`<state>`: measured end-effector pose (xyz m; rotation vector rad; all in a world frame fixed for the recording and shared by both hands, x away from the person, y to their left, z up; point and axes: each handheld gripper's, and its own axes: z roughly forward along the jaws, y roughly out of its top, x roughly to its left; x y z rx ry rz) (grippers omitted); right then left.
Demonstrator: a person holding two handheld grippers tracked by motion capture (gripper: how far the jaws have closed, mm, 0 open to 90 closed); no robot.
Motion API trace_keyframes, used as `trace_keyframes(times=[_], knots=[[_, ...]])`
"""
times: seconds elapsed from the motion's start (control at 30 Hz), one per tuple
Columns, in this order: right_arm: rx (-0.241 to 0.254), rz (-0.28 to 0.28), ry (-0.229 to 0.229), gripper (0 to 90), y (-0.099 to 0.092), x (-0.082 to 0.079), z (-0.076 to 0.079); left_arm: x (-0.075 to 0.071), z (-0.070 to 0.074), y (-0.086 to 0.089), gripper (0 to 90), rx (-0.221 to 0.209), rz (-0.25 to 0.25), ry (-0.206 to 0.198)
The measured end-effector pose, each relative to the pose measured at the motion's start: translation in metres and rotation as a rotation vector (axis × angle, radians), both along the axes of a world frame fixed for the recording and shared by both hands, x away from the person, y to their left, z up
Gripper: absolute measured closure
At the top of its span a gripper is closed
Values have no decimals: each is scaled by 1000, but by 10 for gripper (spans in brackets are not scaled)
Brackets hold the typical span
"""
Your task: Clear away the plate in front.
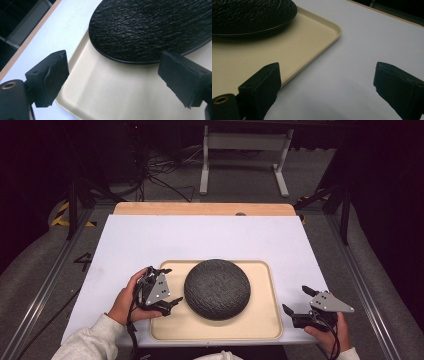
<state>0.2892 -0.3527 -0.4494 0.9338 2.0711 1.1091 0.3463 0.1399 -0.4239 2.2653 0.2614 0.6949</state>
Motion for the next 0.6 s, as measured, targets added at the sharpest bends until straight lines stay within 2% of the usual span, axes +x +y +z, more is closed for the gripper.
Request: trace_keyframes(times=[0.2,0.37,0.43,0.53,0.6], knots=[[-2,0,0,83,0,0,0,1,-1,8,107,-4,22,0],[-2,2,0,83,1,1,0,2,-5,18,107,-13,38,16],[-4,1,0,83,1,1,0,2,-6,22,110,-18,45,7],[-4,1,1,82,1,1,0,3,-8,28,107,-27,50,20],[-4,2,1,82,1,1,0,3,-9,32,105,-15,61,25]])
